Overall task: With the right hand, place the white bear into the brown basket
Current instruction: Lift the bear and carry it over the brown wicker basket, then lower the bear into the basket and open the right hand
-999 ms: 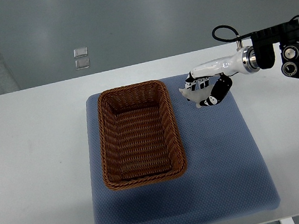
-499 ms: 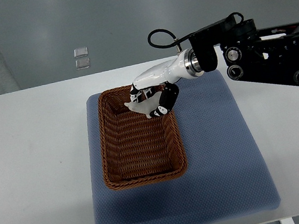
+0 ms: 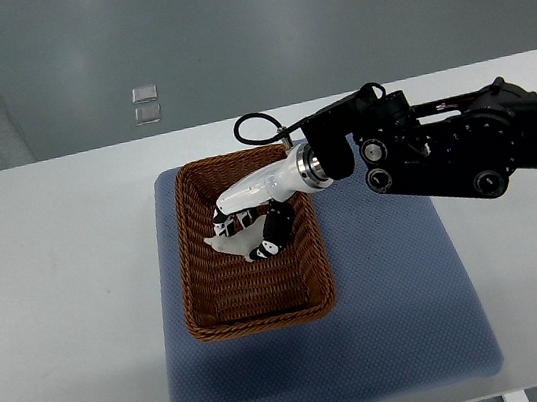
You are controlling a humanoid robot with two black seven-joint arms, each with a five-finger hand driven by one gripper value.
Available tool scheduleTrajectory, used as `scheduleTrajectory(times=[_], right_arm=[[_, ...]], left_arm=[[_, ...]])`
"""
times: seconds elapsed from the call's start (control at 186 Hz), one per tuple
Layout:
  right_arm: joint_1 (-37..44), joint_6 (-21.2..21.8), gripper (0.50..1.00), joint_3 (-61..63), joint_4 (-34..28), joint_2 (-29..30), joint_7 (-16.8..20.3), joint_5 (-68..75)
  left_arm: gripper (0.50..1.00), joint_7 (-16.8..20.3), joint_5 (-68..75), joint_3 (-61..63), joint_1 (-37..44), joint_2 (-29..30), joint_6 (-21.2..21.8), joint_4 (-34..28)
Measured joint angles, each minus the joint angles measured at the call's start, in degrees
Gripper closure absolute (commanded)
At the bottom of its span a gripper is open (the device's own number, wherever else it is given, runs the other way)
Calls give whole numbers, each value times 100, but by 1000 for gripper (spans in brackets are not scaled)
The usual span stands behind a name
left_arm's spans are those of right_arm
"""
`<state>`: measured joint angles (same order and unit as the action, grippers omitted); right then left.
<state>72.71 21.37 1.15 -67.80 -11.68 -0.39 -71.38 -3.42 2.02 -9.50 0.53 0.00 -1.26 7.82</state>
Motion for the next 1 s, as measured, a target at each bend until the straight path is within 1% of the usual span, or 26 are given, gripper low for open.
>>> scheduleTrajectory(times=[0.188,0.413,0.569,0.607,0.633,0.666,0.671,0.676,0.682,0.687,0.693,0.698,0.703,0.709,0.714,0.719,0.725,0.741,0.746,0.757,0.762,0.773,0.864,0.88,0.961,0.999], right_arm=[[-104,-1,977,-8,181,239,-5,-40],[-224,-2,973,-97,265,369,-5,-77],[-242,-3,959,-155,291,391,-5,-86],[-242,-8,928,-157,292,391,-5,-86],[-242,-14,916,-158,293,391,-5,-87],[-242,-21,885,-158,294,391,-5,-87],[-242,-23,871,-158,294,391,-5,-87],[-242,-24,871,-158,294,391,-5,-87],[-242,-26,853,-158,294,391,-5,-87],[-242,-27,852,-159,295,391,-5,-88],[-242,-29,834,-159,295,391,-5,-88],[-242,-30,834,-159,296,391,-5,-89],[-242,-33,816,-159,297,391,-5,-90],[-242,-34,816,-159,297,391,-5,-91],[-242,-35,799,-159,298,391,-5,-93],[-242,-36,799,-159,298,391,-5,-94],[-242,-37,785,-159,298,392,-5,-96],[-242,-39,773,-159,299,392,-5,-102],[-242,-40,761,-159,299,392,-5,-104],[-242,-40,760,-159,300,393,-5,-108],[-242,-41,748,-159,300,393,-5,-110],[-242,-42,740,-159,300,393,-5,-114],[-242,-45,693,-159,307,393,-5,-134],[-242,-45,679,-159,307,393,-5,-135],[-244,-45,666,-159,310,393,-5,-138],[-246,-45,644,-159,310,393,-5,-139]], left_arm=[[500,0,0,0,0,0,2,0],[500,0,0,0,-1,0,3,0],[500,0,0,0,0,0,3,0],[500,1,0,0,0,0,3,0],[500,1,0,0,0,0,3,0],[500,1,0,0,0,0,3,0],[500,1,0,0,0,0,2,0],[500,1,0,0,0,0,2,0],[500,1,0,0,0,0,2,0],[500,1,0,0,-1,0,1,0],[500,1,0,0,-1,0,1,0],[500,1,0,0,-1,0,1,0],[500,1,0,0,-1,0,1,0],[500,1,0,0,-1,0,1,0],[500,1,0,0,-1,0,1,0],[500,1,0,0,-1,0,1,0],[500,1,0,0,0,0,1,0],[500,1,0,0,0,0,1,0],[500,1,0,0,0,0,1,0],[500,1,0,0,0,0,1,0],[500,1,0,0,0,0,1,0],[500,1,0,0,0,0,1,0],[500,1,0,0,0,0,1,0],[500,1,0,0,0,0,1,0],[500,1,0,0,0,0,1,0],[500,1,0,0,0,0,1,0]])
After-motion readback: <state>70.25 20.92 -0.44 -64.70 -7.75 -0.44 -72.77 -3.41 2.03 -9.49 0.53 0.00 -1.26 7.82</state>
